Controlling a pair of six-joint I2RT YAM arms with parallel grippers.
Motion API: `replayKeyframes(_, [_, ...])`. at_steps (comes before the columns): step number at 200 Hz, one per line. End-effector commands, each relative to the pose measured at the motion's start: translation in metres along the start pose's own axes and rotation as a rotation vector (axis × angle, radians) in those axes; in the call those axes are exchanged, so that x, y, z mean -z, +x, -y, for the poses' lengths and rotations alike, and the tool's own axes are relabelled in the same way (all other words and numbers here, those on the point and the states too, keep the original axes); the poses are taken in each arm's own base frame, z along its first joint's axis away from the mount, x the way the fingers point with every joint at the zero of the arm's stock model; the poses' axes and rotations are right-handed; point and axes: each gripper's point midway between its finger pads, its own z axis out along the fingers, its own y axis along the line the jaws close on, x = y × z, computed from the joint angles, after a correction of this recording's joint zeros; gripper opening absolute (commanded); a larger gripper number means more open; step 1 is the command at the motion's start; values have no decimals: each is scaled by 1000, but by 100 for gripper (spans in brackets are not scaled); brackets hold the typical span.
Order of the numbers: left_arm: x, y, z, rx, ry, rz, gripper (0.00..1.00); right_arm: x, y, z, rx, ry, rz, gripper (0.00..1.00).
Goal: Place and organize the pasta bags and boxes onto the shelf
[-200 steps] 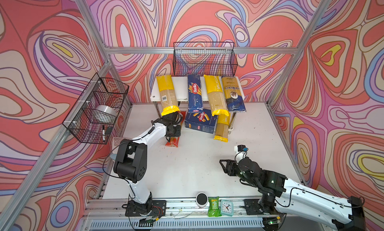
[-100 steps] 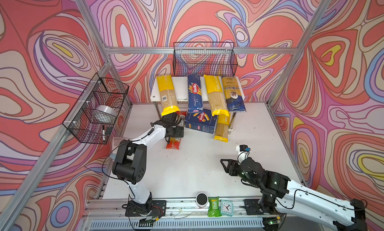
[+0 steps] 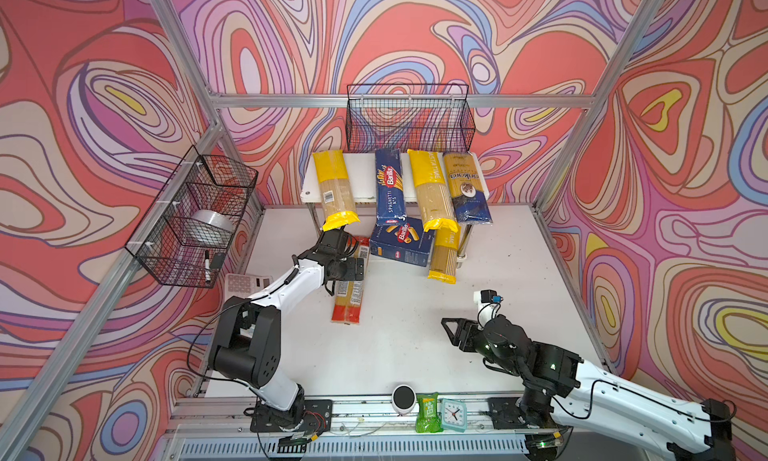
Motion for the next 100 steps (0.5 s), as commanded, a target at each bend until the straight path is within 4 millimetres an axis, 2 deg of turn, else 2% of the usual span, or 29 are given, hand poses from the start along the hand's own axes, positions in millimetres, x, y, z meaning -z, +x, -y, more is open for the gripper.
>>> replayKeyframes(1, [8, 22, 2, 45, 52, -27, 100, -2, 8, 5, -4, 2, -22, 66])
replayKeyframes(19, [16, 47, 5, 63, 87, -83, 100, -4, 10, 4, -6, 1, -30, 66])
replayKeyframes(52, [45, 97, 4, 68, 60, -119, 100, -8, 13, 2, -7, -7, -45, 67])
replayKeyframes(79, [74, 124, 3, 94, 39, -87, 100, -13, 17, -1, -8, -12, -63, 67])
replayKeyframes(100, [84, 144, 6, 122, 55, -76, 100, -17, 20, -2, -8, -19, -76, 67])
